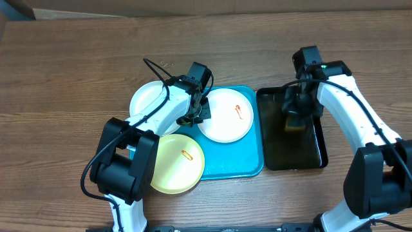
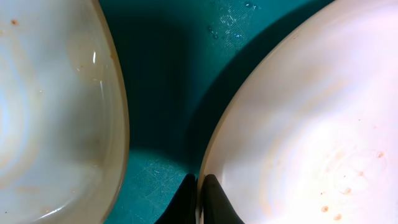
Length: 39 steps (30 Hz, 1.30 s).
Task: Clean dirty plates on tray and stack at the side
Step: 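Lift the sponge and move the right gripper over the held white plate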
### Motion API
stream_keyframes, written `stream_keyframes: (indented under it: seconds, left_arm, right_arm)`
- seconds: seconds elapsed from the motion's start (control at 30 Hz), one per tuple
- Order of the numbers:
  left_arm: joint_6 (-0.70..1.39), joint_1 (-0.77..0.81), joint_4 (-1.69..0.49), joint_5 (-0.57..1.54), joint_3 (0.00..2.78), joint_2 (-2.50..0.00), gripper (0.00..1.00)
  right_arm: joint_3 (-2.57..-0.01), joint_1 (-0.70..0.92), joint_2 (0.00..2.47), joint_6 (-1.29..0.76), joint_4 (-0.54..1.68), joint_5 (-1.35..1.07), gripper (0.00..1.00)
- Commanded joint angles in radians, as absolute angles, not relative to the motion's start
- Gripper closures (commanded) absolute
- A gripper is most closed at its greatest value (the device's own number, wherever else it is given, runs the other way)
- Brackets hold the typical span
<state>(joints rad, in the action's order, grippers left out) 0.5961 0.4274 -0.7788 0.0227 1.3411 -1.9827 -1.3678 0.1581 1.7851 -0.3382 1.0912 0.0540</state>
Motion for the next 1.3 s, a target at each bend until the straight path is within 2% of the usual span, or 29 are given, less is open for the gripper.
stream_keyframes:
  seconds: [0.0, 0.07, 0.17, 0.3, 0.63, 0.97, 1.27]
  left_arm:
    - [0.605, 0.426, -0.782, 0.019, 1.336, -1.995, 0.96]
    - [0.605, 0.426, -0.785, 0.019, 1.336, -1.995, 0.96]
    - [0.606, 0.426, -0.785, 0.019, 1.336, -1.995, 0.96]
    - [0.605, 0.426, -0.785, 0.018, 1.336, -1.995, 0.96]
    - [0.598, 0.426, -0.784, 0.019, 1.336, -1.995, 0.96]
    - [0.598, 0.427, -0.788, 0.019, 1.336, -1.995, 0.96]
    - [0.598, 0.427, -0.788, 0.019, 1.336, -1.995, 0.96]
  right_arm:
    - [-1.374, 0.172, 1.779, -0.324, 1.089, 0.070, 0.96]
    - [-1.374, 0.174, 1.779, -0.397, 1.109, 0.178, 0.96]
    - [-1.374, 0.176, 1.779, -0.471, 1.097, 0.124, 0.96]
    - [-1.374, 0.218, 1.779, -0.309, 1.087, 0.021, 0.96]
    - [-1.441, 0.360, 1.779, -0.253, 1.004, -0.138, 0.96]
    - [-1.438, 0.506, 1.814, -0.258, 0.900, 0.127, 0.96]
    - [-1.413, 0.509, 1.895, -0.257, 0.792, 0.142, 0.96]
